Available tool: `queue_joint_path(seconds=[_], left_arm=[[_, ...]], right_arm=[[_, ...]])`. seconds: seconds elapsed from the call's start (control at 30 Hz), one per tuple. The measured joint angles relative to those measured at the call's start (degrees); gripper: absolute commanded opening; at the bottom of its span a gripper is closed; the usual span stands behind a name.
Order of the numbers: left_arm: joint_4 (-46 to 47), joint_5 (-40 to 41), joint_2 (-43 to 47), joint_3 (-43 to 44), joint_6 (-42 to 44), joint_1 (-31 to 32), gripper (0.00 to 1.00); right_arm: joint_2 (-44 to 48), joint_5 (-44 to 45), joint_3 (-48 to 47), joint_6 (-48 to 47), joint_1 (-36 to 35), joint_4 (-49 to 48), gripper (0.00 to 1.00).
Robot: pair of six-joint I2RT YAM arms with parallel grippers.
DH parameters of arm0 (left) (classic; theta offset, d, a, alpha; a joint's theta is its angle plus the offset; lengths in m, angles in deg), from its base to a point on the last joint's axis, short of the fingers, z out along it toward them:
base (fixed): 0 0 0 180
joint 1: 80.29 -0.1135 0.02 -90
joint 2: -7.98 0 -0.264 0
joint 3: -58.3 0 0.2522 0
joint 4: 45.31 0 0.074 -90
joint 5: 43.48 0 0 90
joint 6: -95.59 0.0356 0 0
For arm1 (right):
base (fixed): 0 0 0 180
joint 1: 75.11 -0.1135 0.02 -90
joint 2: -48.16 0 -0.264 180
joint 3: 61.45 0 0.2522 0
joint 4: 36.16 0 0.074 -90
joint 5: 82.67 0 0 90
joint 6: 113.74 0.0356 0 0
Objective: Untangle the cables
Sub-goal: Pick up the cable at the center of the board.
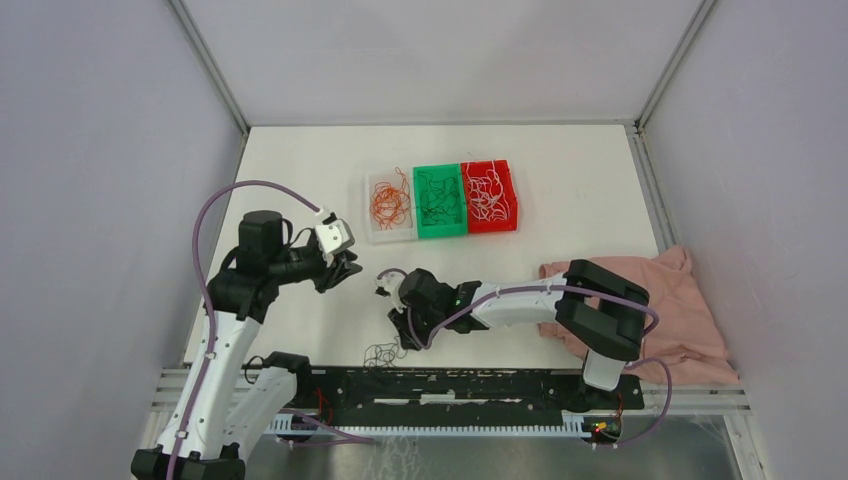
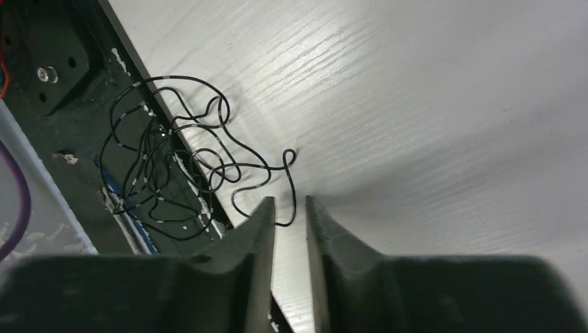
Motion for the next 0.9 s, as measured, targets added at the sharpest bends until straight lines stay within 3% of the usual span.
queue_joint_path(seconds=[0.1,0.27,0.4,0.63,0.73,0.9], left_arm=[[0.0,0.0,0.0,0.0,0.0,0.0,0.38],[0.0,-1.0,0.3,0.0,0.0,0.0,0.41],[-0.1,-3.3,1.4,0.0,0.0,0.0,0.47],[1.7,-8.1,3.7,-1.5,-0.5,0.0,0.56],[3.8,-8.6,4.9,-3.3,-1.3,0.0,0.52],[4.7,-9.2,5.7,-3.6,-1.8,0.0,0.35]], right_arm=[[-0.4,1.3,-0.2,0.6,0.1,-0.2,0.01],[1.1,3.7,-0.2,2.0,1.9,-1.6,0.00],[7.4,4.2,-1.8,1.7,4.8,-1.1,0.00],[14.2,0.2,-13.1,0.9,6.4,-0.5,0.00],[14.3,-3.1,-14.8,1.1,6.4,-0.4,0.00],[13.8,-5.8,-14.9,1.9,6.6,0.5,0.00]])
